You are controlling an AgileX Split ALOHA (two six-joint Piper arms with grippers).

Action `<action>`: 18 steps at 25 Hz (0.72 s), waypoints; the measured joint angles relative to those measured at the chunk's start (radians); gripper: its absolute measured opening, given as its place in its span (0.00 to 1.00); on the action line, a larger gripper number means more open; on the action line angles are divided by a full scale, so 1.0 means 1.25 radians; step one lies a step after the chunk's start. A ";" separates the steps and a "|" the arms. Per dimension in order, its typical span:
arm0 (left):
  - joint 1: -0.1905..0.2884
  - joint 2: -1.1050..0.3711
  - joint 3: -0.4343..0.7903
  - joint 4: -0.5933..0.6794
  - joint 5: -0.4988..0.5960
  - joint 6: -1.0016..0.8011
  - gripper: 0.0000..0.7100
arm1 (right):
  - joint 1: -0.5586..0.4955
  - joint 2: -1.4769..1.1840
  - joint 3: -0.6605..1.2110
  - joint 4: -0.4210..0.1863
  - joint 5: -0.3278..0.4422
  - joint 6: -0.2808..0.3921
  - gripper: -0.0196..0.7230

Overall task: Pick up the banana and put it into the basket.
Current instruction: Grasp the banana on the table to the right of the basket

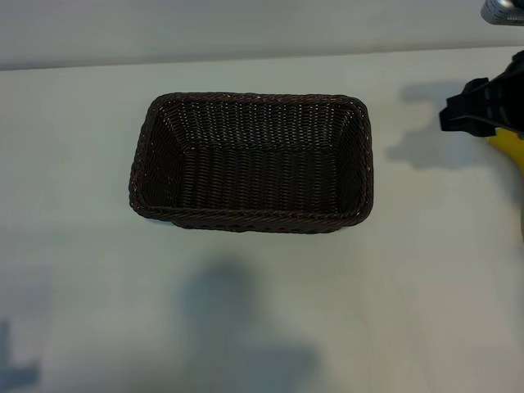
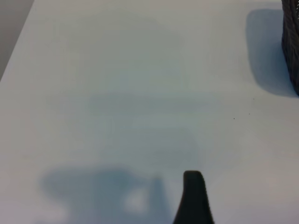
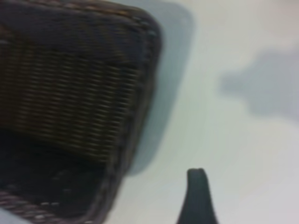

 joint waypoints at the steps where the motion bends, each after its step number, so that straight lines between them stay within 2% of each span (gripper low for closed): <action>1: 0.000 0.000 0.000 0.000 0.000 0.001 0.80 | 0.000 0.000 -0.007 -0.035 0.001 0.032 0.78; 4: 0.000 0.000 0.000 0.000 0.000 0.001 0.80 | 0.000 0.003 -0.037 -0.148 0.019 0.139 0.80; 7: 0.000 0.000 0.000 0.000 0.000 0.001 0.80 | 0.000 0.031 -0.092 -0.253 0.087 0.236 0.80; 9: 0.000 0.000 0.000 0.000 0.000 0.001 0.80 | 0.000 0.063 -0.136 -0.299 0.141 0.276 0.80; 12: 0.000 0.000 0.001 0.000 0.000 0.001 0.80 | 0.000 0.121 -0.189 -0.343 0.203 0.294 0.80; 15: 0.000 0.000 0.001 0.000 0.000 0.001 0.80 | -0.006 0.169 -0.234 -0.382 0.241 0.307 0.80; 18: 0.000 0.000 0.001 0.000 0.000 0.001 0.80 | -0.036 0.212 -0.255 -0.400 0.261 0.312 0.80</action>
